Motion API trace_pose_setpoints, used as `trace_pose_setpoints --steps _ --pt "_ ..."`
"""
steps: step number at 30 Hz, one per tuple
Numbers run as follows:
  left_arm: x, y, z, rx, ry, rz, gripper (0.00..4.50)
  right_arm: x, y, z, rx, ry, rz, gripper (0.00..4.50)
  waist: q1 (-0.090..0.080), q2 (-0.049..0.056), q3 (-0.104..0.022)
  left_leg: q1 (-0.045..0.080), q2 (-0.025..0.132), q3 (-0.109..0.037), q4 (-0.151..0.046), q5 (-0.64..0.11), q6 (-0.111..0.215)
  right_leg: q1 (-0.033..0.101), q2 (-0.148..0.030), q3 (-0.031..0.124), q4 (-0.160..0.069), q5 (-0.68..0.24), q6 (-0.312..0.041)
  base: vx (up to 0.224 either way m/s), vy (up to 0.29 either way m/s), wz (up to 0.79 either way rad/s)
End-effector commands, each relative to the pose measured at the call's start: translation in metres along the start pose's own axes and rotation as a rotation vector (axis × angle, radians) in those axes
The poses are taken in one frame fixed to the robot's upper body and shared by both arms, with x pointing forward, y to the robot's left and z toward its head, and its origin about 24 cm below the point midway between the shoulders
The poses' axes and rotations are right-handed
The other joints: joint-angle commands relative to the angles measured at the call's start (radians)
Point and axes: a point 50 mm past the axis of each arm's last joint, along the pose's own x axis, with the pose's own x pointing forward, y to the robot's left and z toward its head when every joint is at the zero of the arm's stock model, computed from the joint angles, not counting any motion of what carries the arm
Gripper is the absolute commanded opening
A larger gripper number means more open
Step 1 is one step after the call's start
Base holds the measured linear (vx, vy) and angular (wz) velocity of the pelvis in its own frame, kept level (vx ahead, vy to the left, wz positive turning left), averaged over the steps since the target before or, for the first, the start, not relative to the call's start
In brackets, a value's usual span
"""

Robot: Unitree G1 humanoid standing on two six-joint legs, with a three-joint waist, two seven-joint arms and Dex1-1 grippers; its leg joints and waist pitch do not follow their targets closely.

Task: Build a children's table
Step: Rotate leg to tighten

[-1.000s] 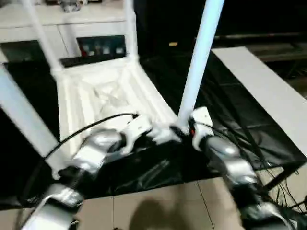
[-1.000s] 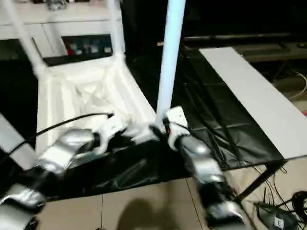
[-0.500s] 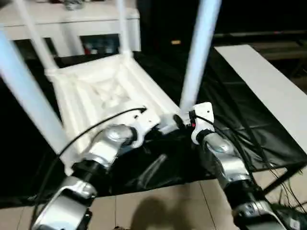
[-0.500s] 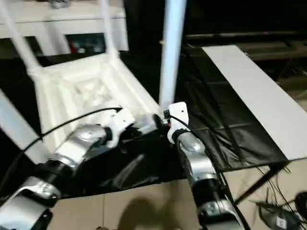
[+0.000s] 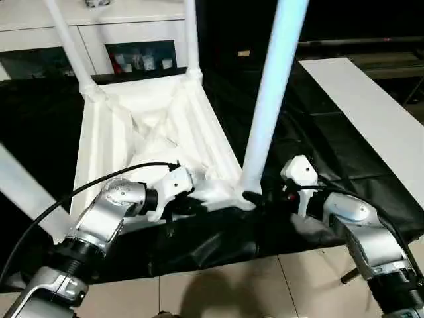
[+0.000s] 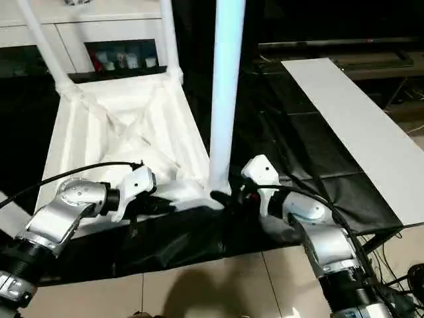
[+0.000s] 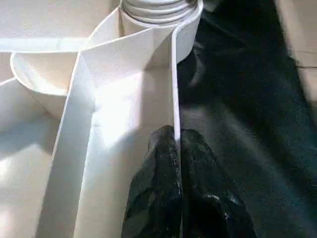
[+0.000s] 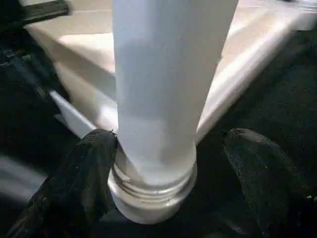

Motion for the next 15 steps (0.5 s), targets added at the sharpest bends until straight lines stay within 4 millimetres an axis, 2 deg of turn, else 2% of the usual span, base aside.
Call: trace_pose_setpoints --steps 1,2,4,5,7,11,14,15 --pt "0.0112 -0.0133 -0.0011 0.008 0.021 -0.126 0.00 0.0016 0.0035 -0.0013 -0.015 0.017 0.047 3.82 0.002 -0.008 -0.049 0.026 0.058 -0.024 -0.073 -0.257 0.053 0.036 -0.051 0.037 -0.076 -0.175 -0.257 0.000 0.000 0.00" --pt "0.0114 -0.0129 -0.0010 0.010 0.022 -0.121 0.00 0.0026 0.0041 -0.0015 -0.013 0.017 0.053 3.82 0.003 -0.008 -0.049 0.031 0.058 -0.023 -0.074 -0.278 0.040 0.033 -0.051 0.039 -0.080 -0.209 -0.249 0.000 0.000 0.00" --pt "0.0114 -0.0114 0.0007 0.015 0.018 -0.107 0.00 0.0047 0.0056 -0.0036 -0.015 0.035 0.072 3.82 0.007 -0.010 -0.050 0.033 0.058 -0.023 -0.075 -0.285 0.026 0.032 -0.051 0.041 -0.080 -0.221 -0.242 0.000 0.000 0.00" --pt "0.0112 -0.0104 0.0013 0.019 0.020 -0.102 0.00 0.0057 0.0062 -0.0053 -0.021 0.049 0.083 3.49 0.008 -0.009 -0.050 0.031 0.057 -0.024 -0.076 -0.281 0.023 0.033 -0.050 0.040 -0.078 -0.216 -0.239 0.000 0.000 0.00" --pt "0.0106 -0.0095 0.0012 0.021 0.026 -0.097 0.00 0.0064 0.0059 -0.0063 -0.018 0.055 0.084 3.49 0.010 -0.009 -0.050 0.031 0.057 -0.025 -0.076 -0.277 0.019 0.034 -0.050 0.040 -0.077 -0.210 -0.235 0.000 0.000 0.00" --pt "0.0089 -0.0085 0.0016 0.017 0.028 -0.094 0.00 0.0070 0.0043 -0.0069 -0.011 0.057 0.086 3.06 0.013 -0.011 -0.056 0.028 0.054 -0.024 -0.071 -0.227 0.035 0.039 -0.050 0.040 -0.070 -0.136 -0.242 0.000 0.000 0.00" --pt "0.0079 -0.0068 0.0011 0.018 0.032 -0.081 0.00 0.0072 0.0021 -0.0069 0.009 0.049 0.076 2.94 0.014 -0.011 -0.055 0.026 0.054 -0.024 -0.069 -0.217 0.045 0.041 -0.052 0.039 -0.070 -0.135 -0.245 0.000 0.000 0.00" --pt "0.0078 -0.0068 0.0010 0.018 0.033 -0.081 0.00 0.0072 0.0022 -0.0070 0.011 0.049 0.077 2.74 0.014 -0.011 -0.055 0.026 0.054 -0.024 -0.069 -0.217 0.045 0.041 -0.052 0.039 -0.070 -0.137 -0.246 0.000 0.000 0.00"
